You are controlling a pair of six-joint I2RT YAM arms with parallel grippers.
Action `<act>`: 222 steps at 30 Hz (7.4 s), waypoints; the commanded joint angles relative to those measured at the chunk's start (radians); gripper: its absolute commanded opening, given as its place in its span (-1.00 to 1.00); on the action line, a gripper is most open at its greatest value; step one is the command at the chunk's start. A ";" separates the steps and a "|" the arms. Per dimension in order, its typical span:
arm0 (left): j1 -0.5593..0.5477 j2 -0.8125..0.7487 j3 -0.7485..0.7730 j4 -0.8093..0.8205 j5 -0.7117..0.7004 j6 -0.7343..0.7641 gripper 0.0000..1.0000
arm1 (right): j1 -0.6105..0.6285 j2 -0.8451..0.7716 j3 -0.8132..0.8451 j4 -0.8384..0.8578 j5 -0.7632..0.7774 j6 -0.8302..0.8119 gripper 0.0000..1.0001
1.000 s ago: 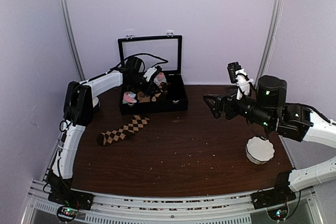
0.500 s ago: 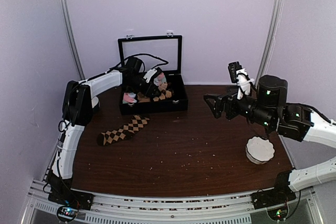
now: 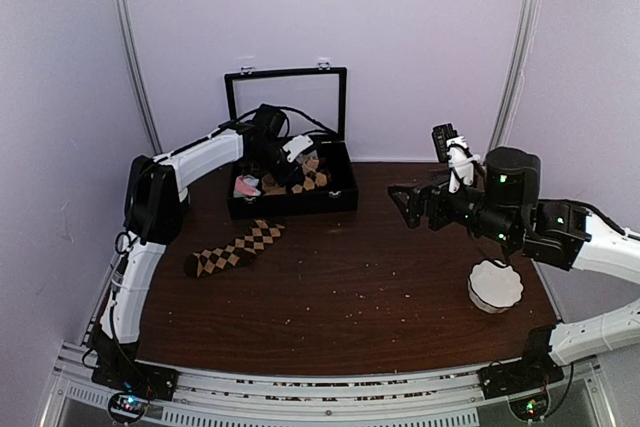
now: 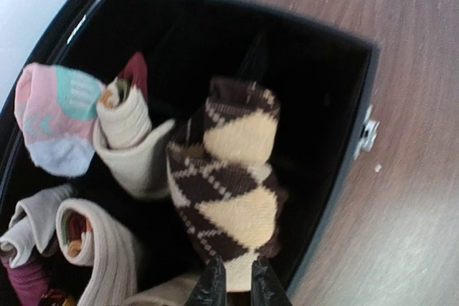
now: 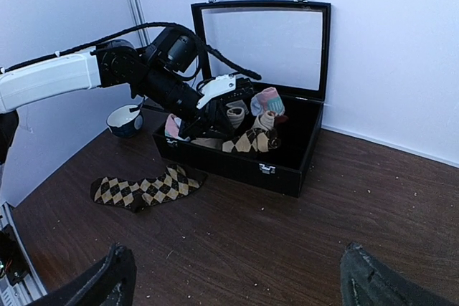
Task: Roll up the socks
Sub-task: Adjust the sock in the storage box, then adjust the pair of socks at the center of the board, then move the sock to the center of the board, then pick up the sock from the center of the board.
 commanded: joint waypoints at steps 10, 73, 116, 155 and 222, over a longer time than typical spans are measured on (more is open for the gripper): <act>-0.022 0.105 0.132 -0.140 -0.174 0.200 -0.68 | -0.024 -0.014 -0.017 0.037 -0.053 0.030 0.99; 0.307 -0.349 -0.419 -0.060 0.269 -0.079 -0.14 | -0.357 1.429 1.263 -0.133 -0.456 0.197 0.98; 0.432 -0.421 -0.580 -0.076 0.190 -0.091 -0.14 | -0.314 1.643 1.425 0.015 -0.744 0.444 0.95; 0.432 -0.767 -1.004 -0.356 0.025 0.350 0.01 | -0.221 0.847 0.686 -0.080 -0.246 0.094 0.99; -0.036 -1.023 -1.359 -0.622 -0.183 0.616 -0.85 | 0.140 1.622 1.393 -0.429 -0.145 0.153 0.60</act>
